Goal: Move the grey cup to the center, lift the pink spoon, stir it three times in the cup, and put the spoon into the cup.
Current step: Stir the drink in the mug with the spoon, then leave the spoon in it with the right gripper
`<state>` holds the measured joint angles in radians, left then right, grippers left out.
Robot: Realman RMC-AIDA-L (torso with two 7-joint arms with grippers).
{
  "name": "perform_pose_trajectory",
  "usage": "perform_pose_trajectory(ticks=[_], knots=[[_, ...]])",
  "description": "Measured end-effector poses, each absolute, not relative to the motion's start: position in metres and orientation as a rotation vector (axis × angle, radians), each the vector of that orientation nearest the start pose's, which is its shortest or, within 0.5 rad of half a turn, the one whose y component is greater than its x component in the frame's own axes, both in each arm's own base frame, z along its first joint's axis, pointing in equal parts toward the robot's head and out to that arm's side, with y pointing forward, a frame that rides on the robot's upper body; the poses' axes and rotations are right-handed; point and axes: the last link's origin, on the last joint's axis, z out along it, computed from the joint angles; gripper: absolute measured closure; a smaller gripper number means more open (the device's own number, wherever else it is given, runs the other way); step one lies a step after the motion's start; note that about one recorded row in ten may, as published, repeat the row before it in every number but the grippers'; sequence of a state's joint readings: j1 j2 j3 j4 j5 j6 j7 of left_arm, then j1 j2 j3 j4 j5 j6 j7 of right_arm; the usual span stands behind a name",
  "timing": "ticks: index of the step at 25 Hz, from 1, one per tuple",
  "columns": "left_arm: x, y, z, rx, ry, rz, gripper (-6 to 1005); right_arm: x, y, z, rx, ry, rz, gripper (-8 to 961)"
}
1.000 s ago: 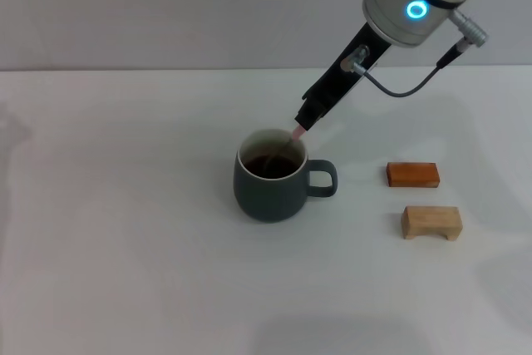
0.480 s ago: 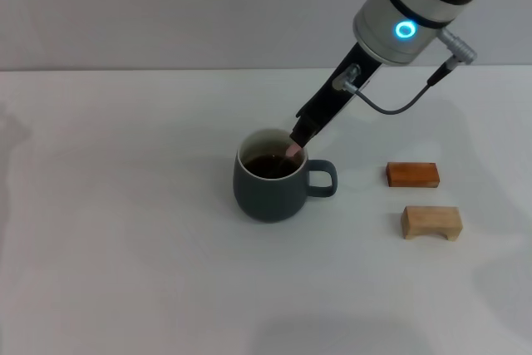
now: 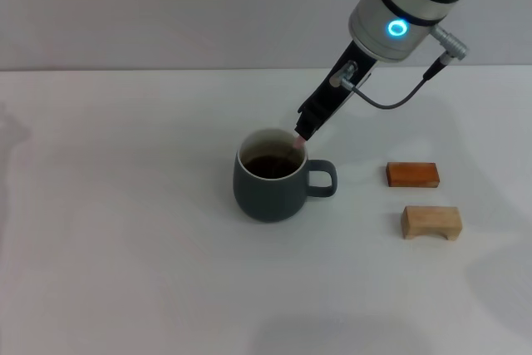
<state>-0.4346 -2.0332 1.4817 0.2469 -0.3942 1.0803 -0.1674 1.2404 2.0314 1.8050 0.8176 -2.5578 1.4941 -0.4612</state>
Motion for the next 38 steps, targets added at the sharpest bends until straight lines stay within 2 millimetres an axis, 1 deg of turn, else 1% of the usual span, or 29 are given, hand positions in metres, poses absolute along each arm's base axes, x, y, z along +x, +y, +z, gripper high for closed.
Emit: perform_pose_trajectory(ticks=[10,13,17,21,27,34,37,38], knots=[[-0.356,0.36,0.08,-1.204,-0.558,-0.712,1001,0.038,0.42,-0.034,-2.704,0.784,-0.584,796],[-0.355,0.361,0.081,-1.206,-0.556,-0.714,1001,0.034,0.424,-0.034,-2.696,0.768,-0.548,796],[-0.354,0.362,0.08,-1.207,-0.555,-0.716,1001,0.035,0.429,-0.032,-2.673,0.757,-0.538,796],[-0.353,0.363,0.08,-1.209,-0.553,-0.718,1001,0.037,0.432,-0.028,-2.647,0.747,-0.573,796],[-0.35,0.366,0.079,-1.213,-0.547,-0.721,1001,0.038,0.425,-0.03,-2.675,0.733,-0.632,796],[-0.348,0.367,0.078,-1.214,-0.548,-0.724,1001,0.029,0.421,-0.035,-2.722,0.726,-0.596,795],[-0.348,0.367,0.077,-1.211,-0.551,-0.726,1001,0.027,0.424,-0.035,-2.715,0.717,-0.568,795],[-0.348,0.366,0.077,-1.209,-0.554,-0.727,1001,0.027,0.427,-0.034,-2.696,0.711,-0.554,795]])
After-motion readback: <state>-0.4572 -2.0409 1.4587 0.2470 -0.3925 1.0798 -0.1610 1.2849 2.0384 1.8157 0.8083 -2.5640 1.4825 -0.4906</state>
